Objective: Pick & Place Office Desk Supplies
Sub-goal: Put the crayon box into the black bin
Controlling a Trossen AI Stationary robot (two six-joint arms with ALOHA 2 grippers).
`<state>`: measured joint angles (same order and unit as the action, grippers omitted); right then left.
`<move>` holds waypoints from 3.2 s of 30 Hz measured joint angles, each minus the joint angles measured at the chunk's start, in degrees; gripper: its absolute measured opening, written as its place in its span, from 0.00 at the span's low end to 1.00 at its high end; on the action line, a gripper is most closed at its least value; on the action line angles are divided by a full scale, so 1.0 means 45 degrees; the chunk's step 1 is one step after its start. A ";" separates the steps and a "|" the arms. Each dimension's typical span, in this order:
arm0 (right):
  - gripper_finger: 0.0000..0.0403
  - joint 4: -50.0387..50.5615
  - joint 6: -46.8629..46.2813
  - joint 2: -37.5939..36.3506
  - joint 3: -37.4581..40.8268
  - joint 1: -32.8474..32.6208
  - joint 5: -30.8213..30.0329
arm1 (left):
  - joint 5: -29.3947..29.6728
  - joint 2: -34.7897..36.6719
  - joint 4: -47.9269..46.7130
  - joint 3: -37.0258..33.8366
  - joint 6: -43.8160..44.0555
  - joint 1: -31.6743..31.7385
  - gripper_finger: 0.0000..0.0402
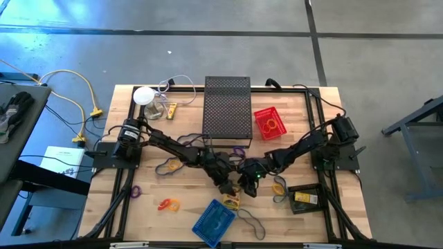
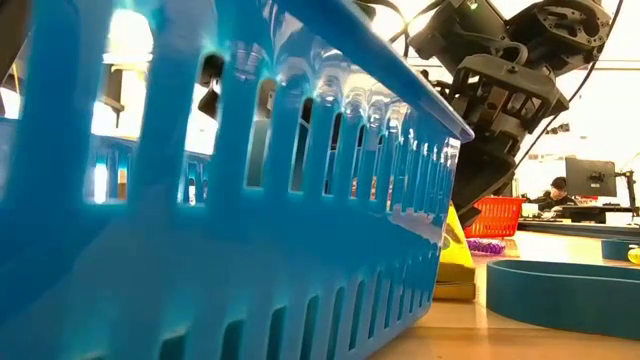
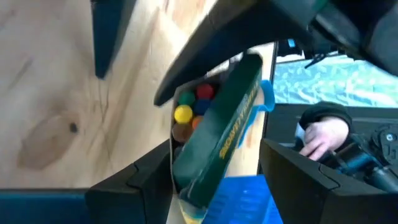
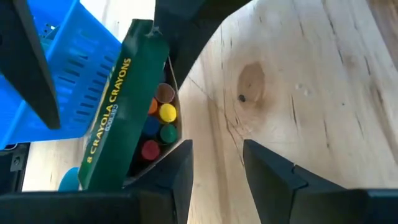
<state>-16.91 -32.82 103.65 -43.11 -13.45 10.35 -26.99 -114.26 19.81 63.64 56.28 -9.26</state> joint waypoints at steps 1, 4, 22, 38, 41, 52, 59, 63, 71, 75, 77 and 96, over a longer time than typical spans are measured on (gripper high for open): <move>0.32 -0.0005 0.0000 -0.0003 0.0000 0.0000 0.0000 | 0.0060 0.0000 0.0021 0.0000 -0.0142 -0.0035 0.54; 0.32 -0.0005 -0.0005 -0.0008 0.0000 0.0000 0.0000 | 0.0084 0.0000 0.0002 0.0000 -0.0830 -0.0155 0.54; 0.32 -0.0005 0.0010 -0.0013 0.0000 0.0024 -0.0157 | -0.0052 0.0000 -0.0018 0.0000 -0.0634 -0.0136 0.17; 0.32 0.2433 0.0282 -0.1284 -0.0009 0.0024 -0.2175 | -0.0649 0.0000 0.0057 0.0000 -0.0983 0.0433 0.09; 0.32 0.3693 0.0247 -0.2262 0.0010 0.0024 -0.2937 | -0.0981 0.0000 0.0257 0.0000 -0.0997 0.0704 0.09; 0.32 0.6393 -0.3660 -0.4609 -0.0015 -0.1117 -0.3765 | -0.1497 0.0448 0.1083 -0.0010 -0.2583 0.1539 0.09; 0.40 0.8431 -0.6125 -0.4758 0.0005 -0.2540 -0.3534 | -0.2080 0.1405 0.0831 -0.0010 -0.3981 0.1642 0.09; 0.42 0.6753 -0.6669 -0.4758 0.0005 -0.3295 -0.2768 | -0.2074 0.1715 0.0591 -0.0010 -0.4418 0.1650 0.09; 0.42 0.3118 -0.5021 -0.4758 -0.0015 -0.4110 -0.3343 | -0.2074 0.1734 0.0590 -0.0010 -0.4147 0.1932 0.09; 0.46 0.4431 -0.5685 -0.4753 0.0000 -0.3897 -0.4423 | -0.2075 0.1734 0.0912 -0.0010 -0.4126 0.1978 0.09; 0.51 0.4534 -0.5710 -0.4753 0.0005 -0.3756 -0.4852 | -0.2083 0.1734 0.1017 -0.0010 -0.4130 0.1938 0.09; 0.59 0.2357 -0.4418 -0.4753 0.0000 -0.1993 -0.4456 | -0.1633 0.1734 0.1058 -0.0010 -0.4028 0.1938 0.09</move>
<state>-6.30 -52.70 82.26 -43.11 -22.42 -9.70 -34.34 -106.45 24.57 63.59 38.15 -0.54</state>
